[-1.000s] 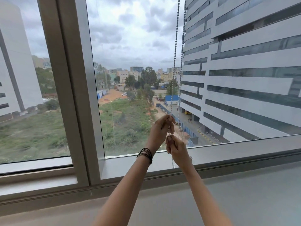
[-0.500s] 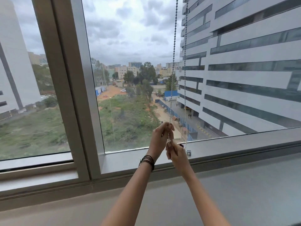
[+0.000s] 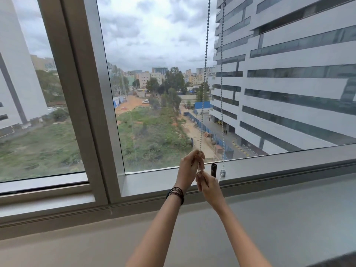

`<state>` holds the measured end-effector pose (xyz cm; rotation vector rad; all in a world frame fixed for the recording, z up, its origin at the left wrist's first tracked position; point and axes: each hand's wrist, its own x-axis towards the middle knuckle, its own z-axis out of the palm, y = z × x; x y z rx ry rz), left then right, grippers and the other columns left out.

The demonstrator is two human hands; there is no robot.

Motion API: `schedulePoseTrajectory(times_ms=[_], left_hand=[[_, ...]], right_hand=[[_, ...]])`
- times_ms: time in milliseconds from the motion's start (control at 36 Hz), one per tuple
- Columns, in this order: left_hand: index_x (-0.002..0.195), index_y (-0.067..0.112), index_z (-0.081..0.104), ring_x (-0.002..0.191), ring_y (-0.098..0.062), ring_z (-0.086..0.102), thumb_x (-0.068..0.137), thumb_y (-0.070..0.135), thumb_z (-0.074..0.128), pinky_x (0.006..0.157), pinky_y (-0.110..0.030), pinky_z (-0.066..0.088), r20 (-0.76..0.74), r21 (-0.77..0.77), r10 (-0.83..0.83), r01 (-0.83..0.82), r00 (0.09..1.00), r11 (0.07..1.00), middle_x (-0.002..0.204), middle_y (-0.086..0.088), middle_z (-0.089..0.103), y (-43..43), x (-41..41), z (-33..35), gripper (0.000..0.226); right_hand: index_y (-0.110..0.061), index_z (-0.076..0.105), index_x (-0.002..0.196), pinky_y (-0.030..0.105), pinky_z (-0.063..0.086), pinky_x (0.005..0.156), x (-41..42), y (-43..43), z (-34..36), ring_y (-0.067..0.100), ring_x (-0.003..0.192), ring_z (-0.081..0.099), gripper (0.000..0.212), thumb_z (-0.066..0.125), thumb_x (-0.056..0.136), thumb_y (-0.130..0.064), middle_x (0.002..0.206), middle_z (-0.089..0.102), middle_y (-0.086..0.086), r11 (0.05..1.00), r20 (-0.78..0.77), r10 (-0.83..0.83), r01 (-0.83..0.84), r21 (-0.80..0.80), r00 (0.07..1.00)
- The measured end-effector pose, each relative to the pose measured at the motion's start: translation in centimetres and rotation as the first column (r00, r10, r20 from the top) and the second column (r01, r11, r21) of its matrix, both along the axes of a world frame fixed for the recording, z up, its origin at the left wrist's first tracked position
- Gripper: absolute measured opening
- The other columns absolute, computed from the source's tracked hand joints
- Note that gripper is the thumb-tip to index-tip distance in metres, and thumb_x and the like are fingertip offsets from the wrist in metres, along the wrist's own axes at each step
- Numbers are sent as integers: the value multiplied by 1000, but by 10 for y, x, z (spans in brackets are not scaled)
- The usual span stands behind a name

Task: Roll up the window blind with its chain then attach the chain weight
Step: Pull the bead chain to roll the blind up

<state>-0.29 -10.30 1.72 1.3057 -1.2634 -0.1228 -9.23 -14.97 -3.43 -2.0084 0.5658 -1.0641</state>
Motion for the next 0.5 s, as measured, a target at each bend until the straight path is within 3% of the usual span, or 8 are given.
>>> schedulePoseTrajectory(times_ms=[111,194,250,306,361,444,500], left_hand=[[77,16,53,53,-9,50,96,3,43,57,-28,42,16,30,21,-21,1000,999,59,3,55,3,0,-13,25],[77,18,54,54,1,46,96,5,45,55,-19,37,46,56,56,-59,997,997,63,10,54,5,0,-24,25],[79,15,56,55,2,48,97,8,45,54,-15,36,57,68,70,-74,996,995,65,13,55,6,1,-32,22],[78,17,55,55,0,47,96,7,46,54,-18,36,59,76,74,-79,996,994,64,11,55,7,0,-41,23],[77,17,54,55,-4,44,96,6,46,55,-24,36,52,81,82,-86,995,993,64,10,54,8,0,-49,23],[77,17,56,56,-3,47,96,8,46,56,-21,37,22,77,95,-97,995,992,64,14,55,9,-1,-55,23],[77,21,56,57,-2,47,96,7,46,56,-20,37,24,78,100,-101,995,992,65,15,55,10,-2,-55,25]], right_hand=[[-28,41,63,15,31,46,0,3,-10,4,40,43,38,42,97,-9,48,44,-6,999,-59,-13,10,-45,998],[-27,44,65,19,34,48,-3,3,-20,4,40,44,35,43,96,-11,46,45,-9,996,-118,-43,34,-79,992],[-21,47,69,35,40,51,-5,4,-24,13,44,47,29,44,97,-14,49,48,-5,995,-176,-60,45,-84,983],[-17,50,71,42,43,56,-9,6,-27,20,49,49,27,42,97,-14,52,51,-1,996,-238,-59,40,-83,969],[-12,56,77,43,46,60,-13,9,-28,21,51,49,23,41,96,-12,54,56,6,994,-297,-49,18,-104,954],[-5,58,95,43,47,62,-16,12,-28,33,58,56,19,40,96,-13,66,65,21,984,-367,-71,6,-176,927],[-6,57,92,42,47,64,-17,11,-26,37,65,60,19,40,95,-13,70,67,20,982,-395,-73,-2,-187,916]])
